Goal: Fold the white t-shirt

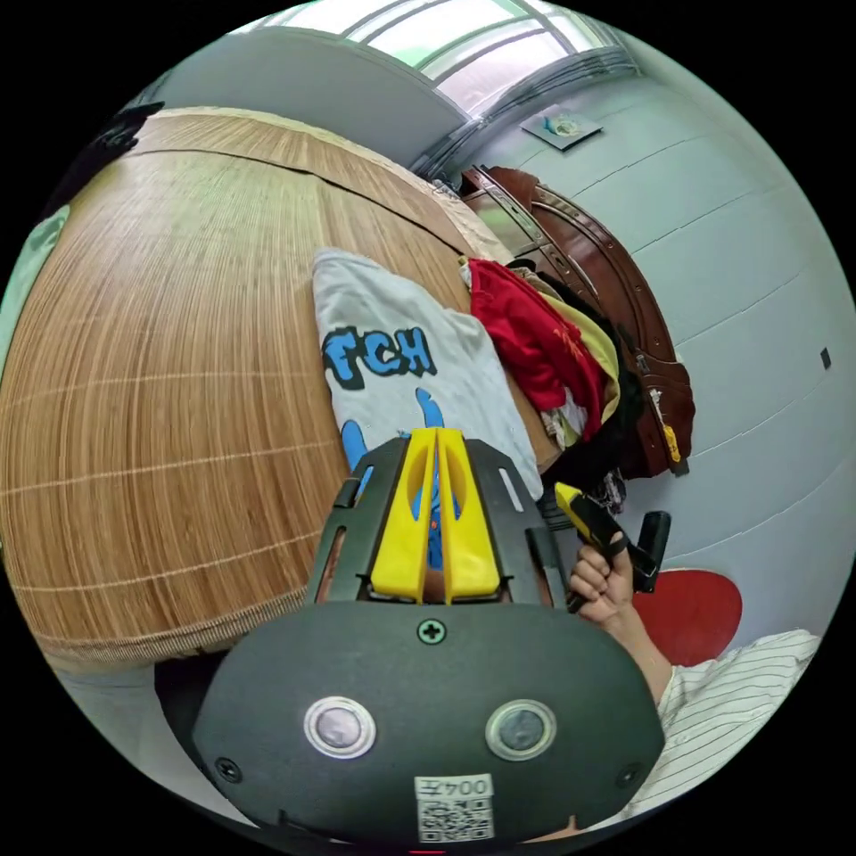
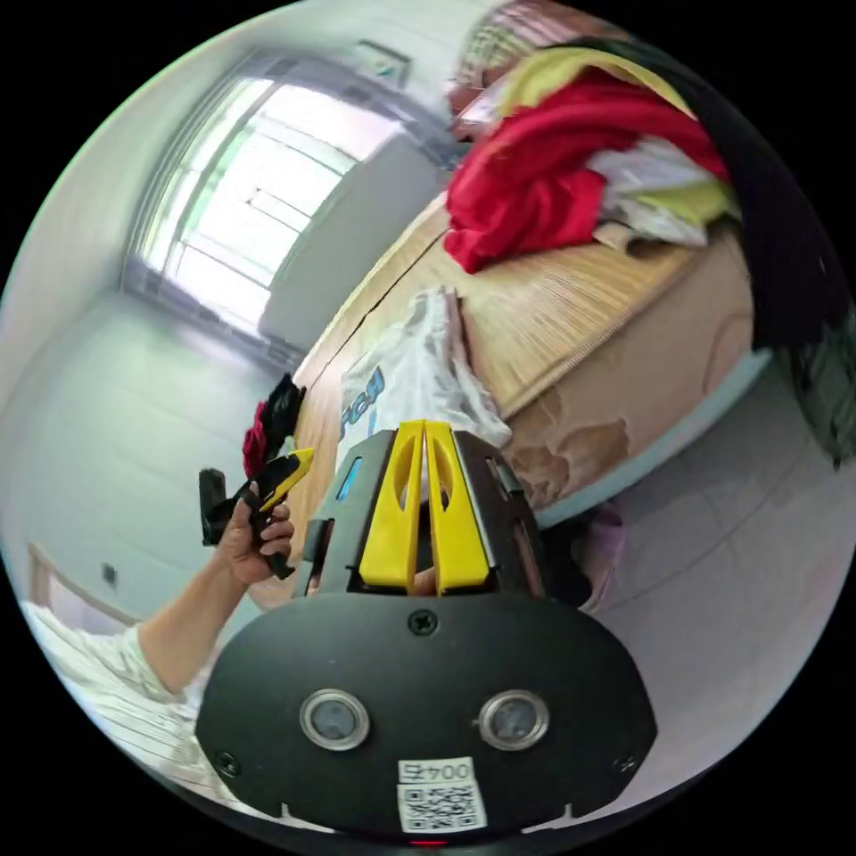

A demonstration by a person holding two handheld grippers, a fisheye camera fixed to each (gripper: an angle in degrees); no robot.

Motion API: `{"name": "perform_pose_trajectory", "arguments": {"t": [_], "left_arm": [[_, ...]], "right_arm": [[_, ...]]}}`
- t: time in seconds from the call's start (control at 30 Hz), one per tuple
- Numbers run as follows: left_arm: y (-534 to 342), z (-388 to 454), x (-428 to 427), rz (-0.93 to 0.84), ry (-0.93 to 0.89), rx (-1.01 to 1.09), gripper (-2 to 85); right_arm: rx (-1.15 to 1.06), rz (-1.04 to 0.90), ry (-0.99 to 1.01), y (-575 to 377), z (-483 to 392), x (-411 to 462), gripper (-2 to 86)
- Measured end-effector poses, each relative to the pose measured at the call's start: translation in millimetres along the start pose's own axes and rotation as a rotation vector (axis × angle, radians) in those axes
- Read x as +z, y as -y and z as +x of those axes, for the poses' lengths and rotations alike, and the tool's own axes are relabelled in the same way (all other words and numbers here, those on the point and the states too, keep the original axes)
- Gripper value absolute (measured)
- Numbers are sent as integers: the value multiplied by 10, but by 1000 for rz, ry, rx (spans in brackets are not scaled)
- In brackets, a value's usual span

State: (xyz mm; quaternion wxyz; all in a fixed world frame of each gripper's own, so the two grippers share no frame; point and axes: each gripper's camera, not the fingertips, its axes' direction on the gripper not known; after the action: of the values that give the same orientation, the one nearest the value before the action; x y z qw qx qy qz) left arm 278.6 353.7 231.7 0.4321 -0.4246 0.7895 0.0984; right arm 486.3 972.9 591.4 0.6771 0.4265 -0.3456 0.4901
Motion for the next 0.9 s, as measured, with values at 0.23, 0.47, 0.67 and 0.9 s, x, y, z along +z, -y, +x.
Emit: {"name": "perform_pose_trajectory", "arguments": {"t": [0.23, 0.47, 0.67, 0.9], "left_arm": [[-337, 96, -14, 24, 45, 3, 9], [-920, 269, -341, -3, 43, -46, 29], [-1380, 963, -139, -62, 432, 304, 79], [-1706, 1505, 115, -57, 616, 454, 72]], "right_arm": [[142, -77, 44, -34, 153, 332, 25], [358, -316, 461, -906, -435, 759, 59], [414, -347, 371, -1278, -658, 1363, 90], [341, -293, 269, -1504, -906, 1499, 80]]}}
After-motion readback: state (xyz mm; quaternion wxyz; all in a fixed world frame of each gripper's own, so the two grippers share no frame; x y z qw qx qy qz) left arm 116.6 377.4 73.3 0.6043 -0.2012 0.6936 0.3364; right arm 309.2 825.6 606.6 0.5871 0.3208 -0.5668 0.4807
